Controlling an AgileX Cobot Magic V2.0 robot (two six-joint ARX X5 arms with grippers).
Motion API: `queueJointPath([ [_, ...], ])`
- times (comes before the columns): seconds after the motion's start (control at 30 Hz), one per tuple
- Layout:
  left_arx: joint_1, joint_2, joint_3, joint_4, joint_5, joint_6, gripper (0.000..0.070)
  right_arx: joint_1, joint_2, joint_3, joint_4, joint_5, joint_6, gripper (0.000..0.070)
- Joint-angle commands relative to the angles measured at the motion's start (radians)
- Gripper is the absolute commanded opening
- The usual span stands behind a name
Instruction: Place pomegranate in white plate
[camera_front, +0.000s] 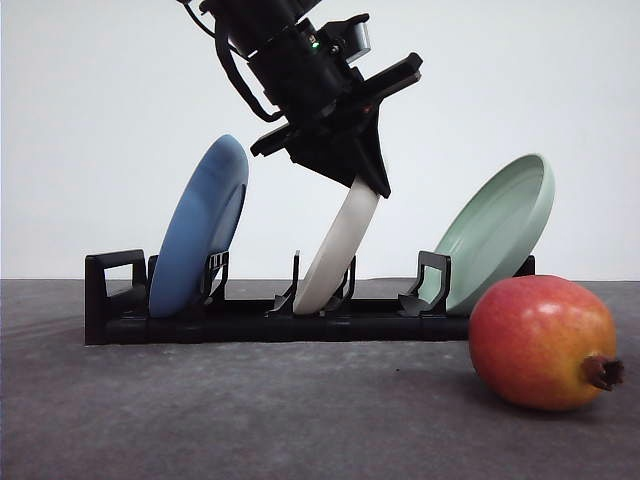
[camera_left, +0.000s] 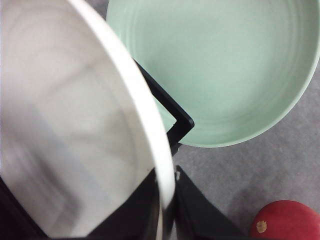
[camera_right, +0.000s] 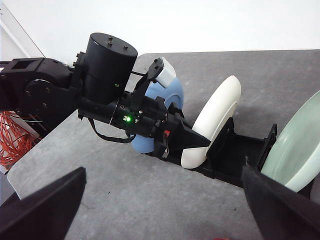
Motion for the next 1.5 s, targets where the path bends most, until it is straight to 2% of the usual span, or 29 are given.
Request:
queueJointPath([
  [0.0,-0.015,0.011,0.027,0.013,0.005,0.005,0.0,0.001,0.005,0.018,0.003,-0.001,0.006,0.0635],
  [0.27,-0.045,-0.062,0.028,0.014,0.004,0.003,0.0,0.001,0.005,0.018,0.004,-0.001,-0.003,0.0635],
  [0.5,-0.122,-0.189,0.028,-0.002,0.004,0.008,0.0,0.001,0.006,0.018,0.003,-0.001,-0.017,0.0635],
  [0.6,-0.167,-0.255,0.028,-0.048,0.004,0.01,0.0,0.001,0.006,0.018,0.003,-0.001,-0.016,0.0635],
  [0.73,-0.238,-0.341,0.028,-0.173,-0.01,0.015,0.0,0.001,0.005,0.018,-0.003,-0.001,-0.016,0.0635],
  [0.8,-0.276,-0.374,0.028,-0.247,-0.059,0.025,0.0001,0.001,0.005,0.018,-0.008,-0.001,-0.016,0.0635],
  [0.93,-0.385,-0.407,0.025,-0.396,-0.234,0.06,0.0001,0.0,0.005,0.018,-0.011,-0.001,-0.016,0.0635],
  [1.1,-0.513,-0.407,-0.03,-0.486,-0.381,0.044,0.0001,0.001,0.005,0.018,-0.011,-0.001,-0.016,0.0635],
  [1.3,-0.627,-0.407,-0.228,-0.439,-0.529,-0.023,0.0,0.001,0.005,0.018,-0.011,-0.001,-0.016,0.0635],
  [1.47,-0.656,-0.407,-0.414,-0.31,-0.543,-0.065,0.0,0.001,0.005,0.018,-0.011,-0.001,-0.016,0.0635],
])
